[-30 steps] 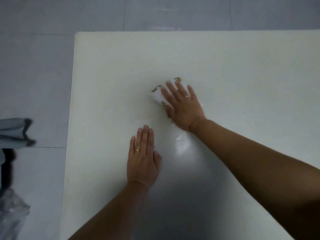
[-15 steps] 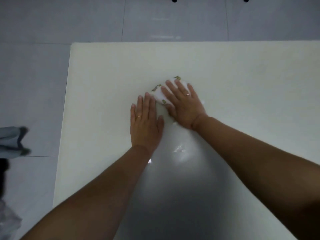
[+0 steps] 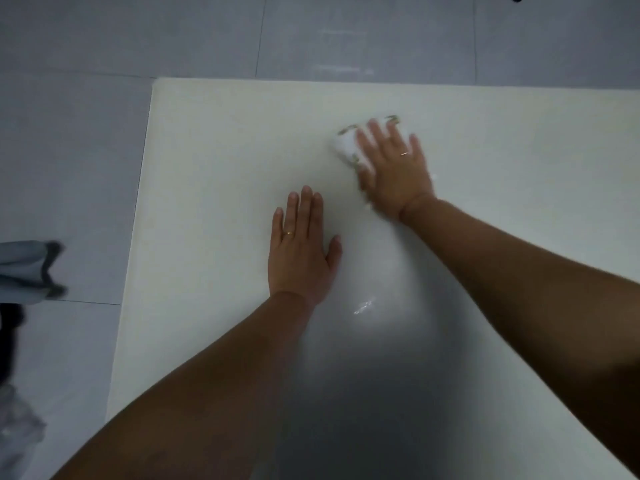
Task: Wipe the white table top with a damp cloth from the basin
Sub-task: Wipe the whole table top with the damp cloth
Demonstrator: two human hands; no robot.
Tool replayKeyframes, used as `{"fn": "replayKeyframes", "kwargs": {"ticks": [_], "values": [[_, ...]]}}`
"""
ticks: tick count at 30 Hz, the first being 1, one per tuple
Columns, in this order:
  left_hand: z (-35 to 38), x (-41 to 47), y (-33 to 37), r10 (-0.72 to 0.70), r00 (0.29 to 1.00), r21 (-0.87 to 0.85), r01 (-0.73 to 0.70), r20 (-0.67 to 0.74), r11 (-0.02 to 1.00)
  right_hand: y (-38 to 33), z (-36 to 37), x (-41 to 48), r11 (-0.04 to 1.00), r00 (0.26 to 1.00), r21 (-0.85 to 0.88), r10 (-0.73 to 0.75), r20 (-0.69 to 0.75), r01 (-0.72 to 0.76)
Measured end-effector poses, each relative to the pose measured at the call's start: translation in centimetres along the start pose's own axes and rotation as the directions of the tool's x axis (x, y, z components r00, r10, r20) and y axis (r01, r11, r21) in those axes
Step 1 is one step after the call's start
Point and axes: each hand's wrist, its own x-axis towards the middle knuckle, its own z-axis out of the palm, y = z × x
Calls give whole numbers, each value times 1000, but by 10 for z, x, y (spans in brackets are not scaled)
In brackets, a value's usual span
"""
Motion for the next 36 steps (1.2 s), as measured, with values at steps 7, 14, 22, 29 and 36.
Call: {"fn": "replayKeyframes", "kwargs": {"ticks": [7,14,22,29,36], "values": [[0,0,2,-13,1000,3,13,-15,1000,-46,-1,39,914,923,135,383,25,-383],[-1,0,2,-15,1000,13,15,0,1000,-11,-5,56,999,999,13,-45,-14,45],[0,0,2,-9,1000,-15,9,1,1000,-47,-6,75,959,966,120,258,0,-256],[-1,0,3,-5,1000,0,5,-4,1000,39,-14,58,999,999,47,22,24,-23],[-9,5,55,1,998,-168,-11,-56,986,111,-22,57,811,838,224,541,65,-541]]}}
